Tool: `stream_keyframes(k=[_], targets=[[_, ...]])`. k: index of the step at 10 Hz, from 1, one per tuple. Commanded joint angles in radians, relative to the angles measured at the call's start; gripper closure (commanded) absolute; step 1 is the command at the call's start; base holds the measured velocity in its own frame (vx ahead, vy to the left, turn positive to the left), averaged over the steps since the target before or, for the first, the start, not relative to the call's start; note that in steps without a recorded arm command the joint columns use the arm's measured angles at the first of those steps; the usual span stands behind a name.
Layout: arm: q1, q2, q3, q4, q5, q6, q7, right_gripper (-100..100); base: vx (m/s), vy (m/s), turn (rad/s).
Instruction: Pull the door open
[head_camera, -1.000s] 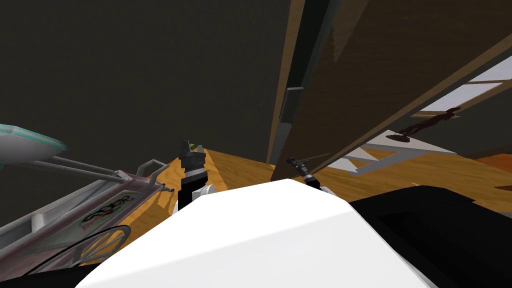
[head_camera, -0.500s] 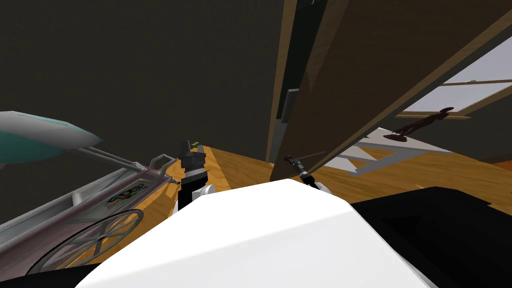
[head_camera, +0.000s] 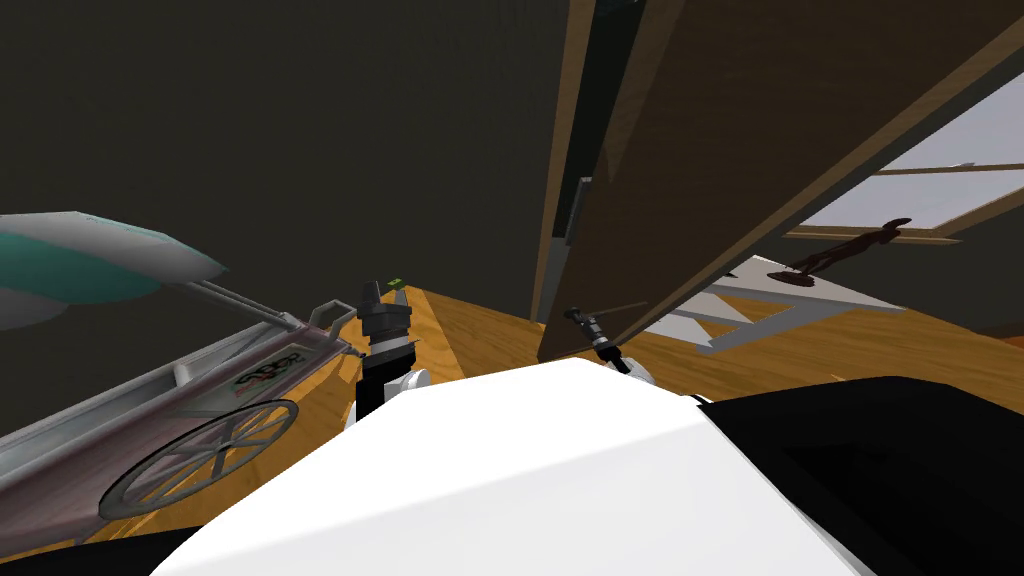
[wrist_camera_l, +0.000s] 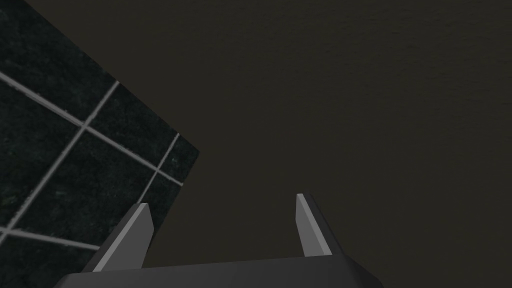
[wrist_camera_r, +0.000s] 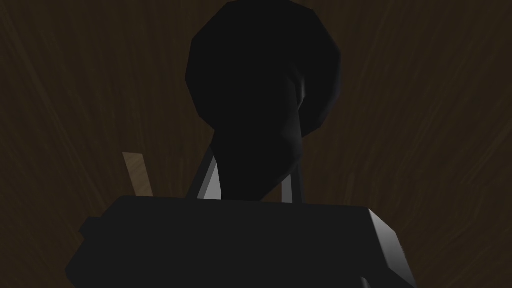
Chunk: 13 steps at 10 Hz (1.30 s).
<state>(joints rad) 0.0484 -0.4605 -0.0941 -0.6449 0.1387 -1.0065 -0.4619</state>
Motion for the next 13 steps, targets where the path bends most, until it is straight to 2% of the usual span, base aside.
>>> stream_keyframes(k=[1,2,5,6,7,8,10,11,12,13], targets=[[-0.038,0.009,0.027,0.027,-0.014,0.02,0.018,100,-0.235,-0.108,0.172],[-0.053,0.011,0.033,0.037,-0.019,0.024,0.023,100,-0.217,-0.101,0.129],[-0.136,0.021,0.069,0.097,-0.049,0.049,0.053,100,-0.192,-0.075,0.097],[-0.136,0.021,0.069,0.097,-0.049,0.049,0.053,100,-0.132,-0.069,0.054],[-0.15,0.022,0.075,0.106,-0.054,0.053,0.057,100,-0.081,-0.036,0.026],[-0.175,0.025,0.086,0.124,-0.063,0.06,0.066,100,-0.114,-0.05,0.064],[-0.175,0.025,0.086,0.124,-0.063,0.06,0.066,100,-0.067,-0.034,0.034],[-0.2,0.028,0.097,0.142,-0.071,0.068,0.075,100,-0.071,-0.032,0.052],[-0.2,0.028,0.097,0.142,-0.071,0.068,0.075,100,-0.069,-0.035,0.04],[-0.212,0.029,0.102,0.15,-0.075,0.071,0.079,100,-0.078,-0.032,0.031]])
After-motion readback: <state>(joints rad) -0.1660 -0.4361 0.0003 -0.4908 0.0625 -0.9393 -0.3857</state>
